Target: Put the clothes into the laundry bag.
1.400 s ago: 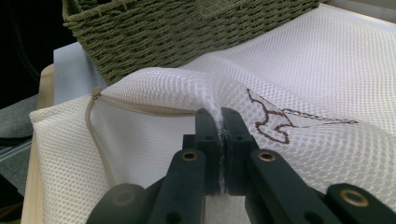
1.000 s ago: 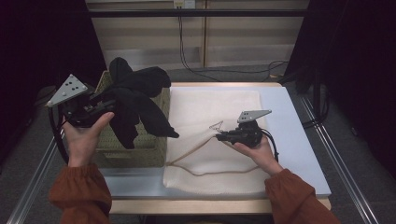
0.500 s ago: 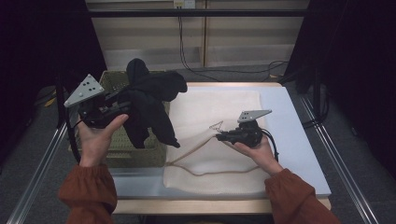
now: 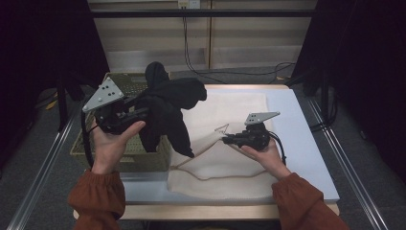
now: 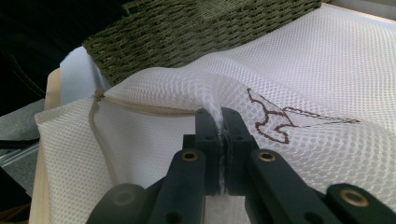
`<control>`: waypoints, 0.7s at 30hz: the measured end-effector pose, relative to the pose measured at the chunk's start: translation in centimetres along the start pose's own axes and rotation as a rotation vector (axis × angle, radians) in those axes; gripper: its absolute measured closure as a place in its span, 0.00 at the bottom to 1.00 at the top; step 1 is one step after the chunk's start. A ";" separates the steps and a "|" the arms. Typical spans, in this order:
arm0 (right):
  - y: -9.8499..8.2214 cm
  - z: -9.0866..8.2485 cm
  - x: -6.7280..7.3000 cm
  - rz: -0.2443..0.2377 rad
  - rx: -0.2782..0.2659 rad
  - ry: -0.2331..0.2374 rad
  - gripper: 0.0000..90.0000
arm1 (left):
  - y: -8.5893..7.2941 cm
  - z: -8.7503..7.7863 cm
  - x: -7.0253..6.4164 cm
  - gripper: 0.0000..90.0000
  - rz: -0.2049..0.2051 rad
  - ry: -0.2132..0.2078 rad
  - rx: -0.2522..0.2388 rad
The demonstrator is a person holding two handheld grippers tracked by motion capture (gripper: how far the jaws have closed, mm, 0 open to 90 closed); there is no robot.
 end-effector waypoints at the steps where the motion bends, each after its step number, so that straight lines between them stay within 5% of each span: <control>1: 0.0 -0.1 0.0 0.000 -0.002 0.000 0.97 | 0.1 0.1 -0.2 0.72 -0.002 -0.011 -0.009; 16: 0.3 -0.6 -0.3 0.007 -0.020 0.007 0.97 | 0.1 1.5 -3.1 0.72 0.006 -0.113 -0.017; 21: 0.3 -0.4 -0.2 0.007 -0.015 0.006 0.97 | -0.7 2.2 -4.1 0.72 0.036 -0.123 0.029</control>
Point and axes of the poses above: each handheld gripper's, and its own axes: z roughly forward along the jaws, y roughly out of its top, x roughly to its left, the point moved 1 cm from there along z, roughly forward along the jaws, and after that the axes turned 1 degree about x, right-handed, at the moved point
